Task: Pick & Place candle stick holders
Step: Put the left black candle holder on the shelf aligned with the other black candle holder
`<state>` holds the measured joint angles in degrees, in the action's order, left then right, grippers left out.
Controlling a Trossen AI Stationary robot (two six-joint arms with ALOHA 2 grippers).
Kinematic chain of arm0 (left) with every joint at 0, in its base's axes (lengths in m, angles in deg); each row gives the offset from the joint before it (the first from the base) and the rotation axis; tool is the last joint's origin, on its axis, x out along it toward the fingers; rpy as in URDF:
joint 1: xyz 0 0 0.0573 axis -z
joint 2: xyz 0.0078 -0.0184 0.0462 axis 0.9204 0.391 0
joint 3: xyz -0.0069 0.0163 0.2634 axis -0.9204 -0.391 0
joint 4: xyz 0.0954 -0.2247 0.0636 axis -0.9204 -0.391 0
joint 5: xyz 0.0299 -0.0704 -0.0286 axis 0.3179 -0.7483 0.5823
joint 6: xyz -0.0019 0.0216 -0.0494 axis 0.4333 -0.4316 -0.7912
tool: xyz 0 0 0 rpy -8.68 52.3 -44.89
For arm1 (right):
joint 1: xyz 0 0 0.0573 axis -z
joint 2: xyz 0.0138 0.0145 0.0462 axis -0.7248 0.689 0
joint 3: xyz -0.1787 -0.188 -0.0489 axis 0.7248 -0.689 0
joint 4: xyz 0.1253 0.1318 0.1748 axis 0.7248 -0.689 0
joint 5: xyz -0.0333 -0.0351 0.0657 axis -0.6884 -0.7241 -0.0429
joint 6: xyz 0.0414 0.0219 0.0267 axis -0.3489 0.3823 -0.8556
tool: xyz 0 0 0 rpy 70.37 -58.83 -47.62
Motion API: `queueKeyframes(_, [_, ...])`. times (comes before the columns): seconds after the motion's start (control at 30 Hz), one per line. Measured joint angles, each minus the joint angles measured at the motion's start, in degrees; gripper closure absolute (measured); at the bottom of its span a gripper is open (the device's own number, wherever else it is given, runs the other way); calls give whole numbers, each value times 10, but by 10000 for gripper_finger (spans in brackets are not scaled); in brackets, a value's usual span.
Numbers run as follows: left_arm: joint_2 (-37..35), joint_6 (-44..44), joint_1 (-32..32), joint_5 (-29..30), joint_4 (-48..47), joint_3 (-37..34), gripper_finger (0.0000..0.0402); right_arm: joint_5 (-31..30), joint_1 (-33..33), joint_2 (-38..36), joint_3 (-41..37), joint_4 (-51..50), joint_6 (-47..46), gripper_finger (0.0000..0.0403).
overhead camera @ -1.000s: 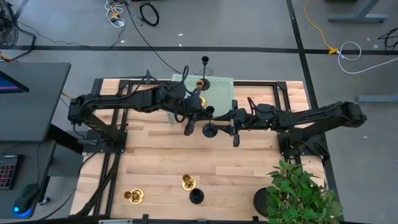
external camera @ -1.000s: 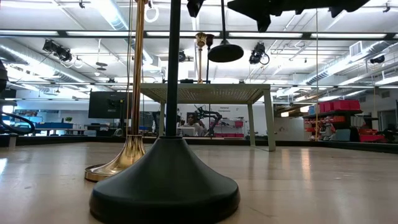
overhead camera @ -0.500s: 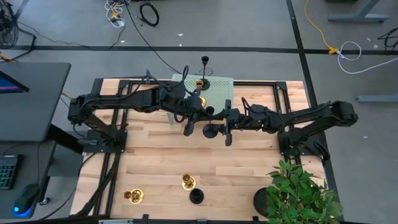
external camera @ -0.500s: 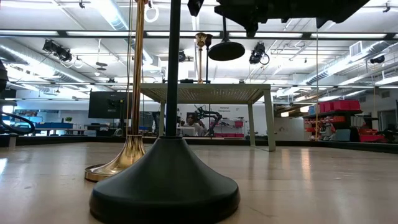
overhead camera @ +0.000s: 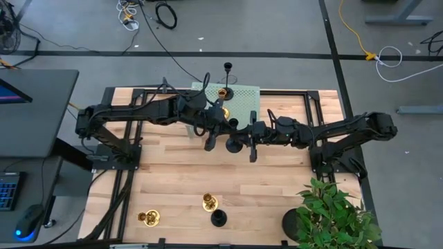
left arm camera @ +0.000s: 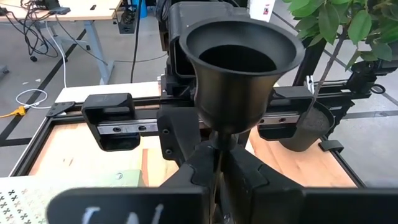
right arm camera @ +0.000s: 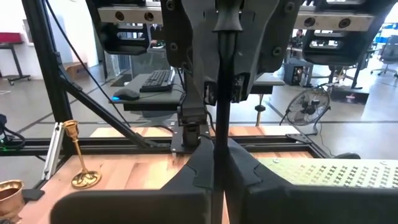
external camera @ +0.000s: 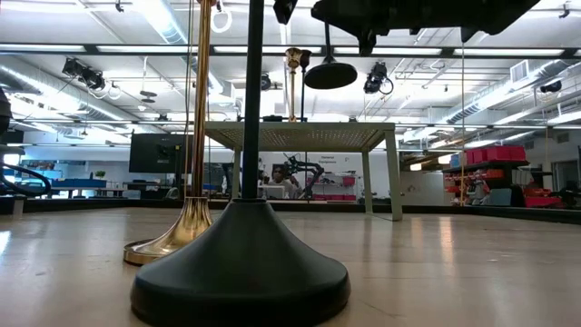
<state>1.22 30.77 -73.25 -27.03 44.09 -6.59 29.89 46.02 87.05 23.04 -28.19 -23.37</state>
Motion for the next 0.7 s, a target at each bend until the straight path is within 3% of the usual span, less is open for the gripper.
queueKeyframes(0.4, [-1, 1, 0, 19, -14, 0, 313, -32, 16, -53, 0, -41, 19, 398])
queueKeyframes(0.53, [-11, 21, 0, 18, -47, 0, 290, -84, 30, -82, 0, -87, 34, 398])
queueKeyframes(0.7, [-14, 19, 3, 19, -111, 0, 281, -97, 64, -90, 0, -86, 50, 398])
